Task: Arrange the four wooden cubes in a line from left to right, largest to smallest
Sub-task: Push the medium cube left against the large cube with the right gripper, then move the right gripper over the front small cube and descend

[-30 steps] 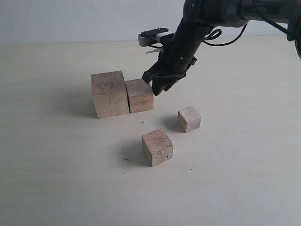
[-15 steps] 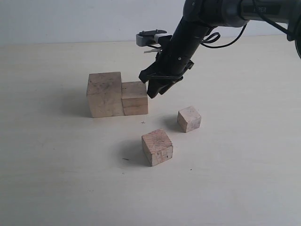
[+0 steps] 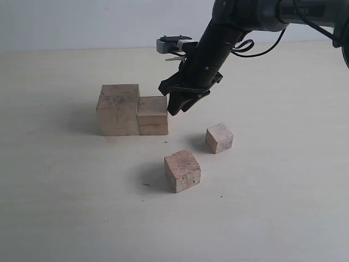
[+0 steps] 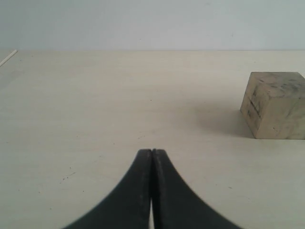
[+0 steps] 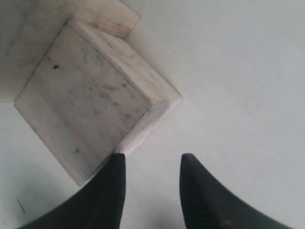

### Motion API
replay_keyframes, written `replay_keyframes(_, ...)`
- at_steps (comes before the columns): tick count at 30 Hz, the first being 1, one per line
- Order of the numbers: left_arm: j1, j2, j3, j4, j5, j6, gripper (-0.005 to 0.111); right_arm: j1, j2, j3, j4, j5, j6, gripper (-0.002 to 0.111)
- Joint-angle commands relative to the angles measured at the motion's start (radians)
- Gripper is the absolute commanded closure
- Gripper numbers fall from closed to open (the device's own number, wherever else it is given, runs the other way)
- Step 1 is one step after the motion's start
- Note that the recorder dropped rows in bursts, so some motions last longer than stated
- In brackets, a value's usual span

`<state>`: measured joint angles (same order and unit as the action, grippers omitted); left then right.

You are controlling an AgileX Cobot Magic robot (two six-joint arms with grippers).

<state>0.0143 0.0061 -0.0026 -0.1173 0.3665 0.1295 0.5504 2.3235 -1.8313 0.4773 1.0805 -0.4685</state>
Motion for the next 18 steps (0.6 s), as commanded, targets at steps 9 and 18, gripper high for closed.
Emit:
replay_keyframes(9,-0.005,-0.006,0.003,0.002,-0.010,-0.007,0.107,-0.004,-0.108,-0.001,-0.123,0.028,0.001,0.071)
replay_keyframes(18,-0.005,-0.006,0.003,0.002,-0.010,-0.007,0.107,-0.004,-0.307,-0.001,-0.074,0.106,0.081,0.108)
